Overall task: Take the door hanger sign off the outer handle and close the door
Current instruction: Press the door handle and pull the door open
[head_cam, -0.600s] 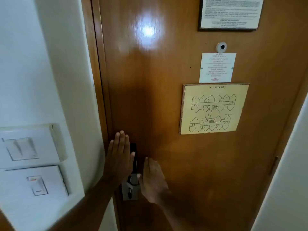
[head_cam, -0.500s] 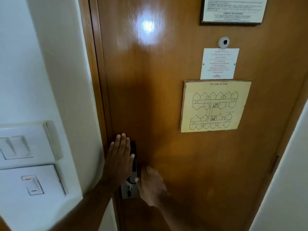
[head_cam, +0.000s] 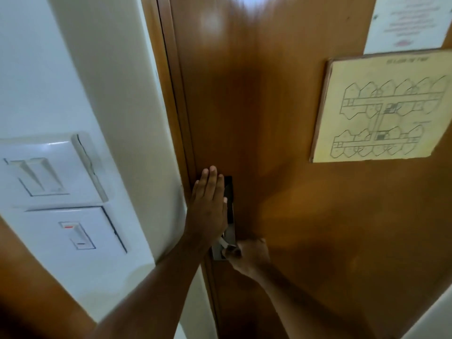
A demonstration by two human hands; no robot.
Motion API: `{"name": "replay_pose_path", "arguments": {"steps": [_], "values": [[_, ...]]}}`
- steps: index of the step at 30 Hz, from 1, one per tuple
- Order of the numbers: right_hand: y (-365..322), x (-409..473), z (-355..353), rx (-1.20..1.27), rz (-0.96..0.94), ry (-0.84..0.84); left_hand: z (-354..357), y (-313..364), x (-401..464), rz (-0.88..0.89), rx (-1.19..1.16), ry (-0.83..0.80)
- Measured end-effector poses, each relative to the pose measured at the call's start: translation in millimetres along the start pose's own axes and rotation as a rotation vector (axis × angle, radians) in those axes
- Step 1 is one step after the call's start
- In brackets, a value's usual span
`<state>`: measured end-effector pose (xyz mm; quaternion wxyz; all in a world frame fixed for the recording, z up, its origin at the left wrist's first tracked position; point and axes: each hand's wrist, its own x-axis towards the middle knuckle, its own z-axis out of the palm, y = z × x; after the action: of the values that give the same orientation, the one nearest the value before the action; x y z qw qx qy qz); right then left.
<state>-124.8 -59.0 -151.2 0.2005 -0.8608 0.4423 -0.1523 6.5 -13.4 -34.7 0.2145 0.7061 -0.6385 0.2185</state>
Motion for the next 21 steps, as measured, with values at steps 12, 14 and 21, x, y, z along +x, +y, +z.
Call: {"name": "replay_pose_path", "arguments": {"steps": [12,14,21], "values": [[-0.8,-23.2,-7.4,-0.114,-0.157,0.056,-9.3,4.1,-23.2,-0.026,0.077,-0.040],[-4.5,-32.7,-19.4,-0.238,-0.201,0.024,-15.4,7.8,-31.8,-0.032,0.094,-0.035],[-25.9,-88.2,-43.3,-0.458,-0.211,0.025,-44.3,4.0,-73.5,0.162,0.144,0.060]]}}
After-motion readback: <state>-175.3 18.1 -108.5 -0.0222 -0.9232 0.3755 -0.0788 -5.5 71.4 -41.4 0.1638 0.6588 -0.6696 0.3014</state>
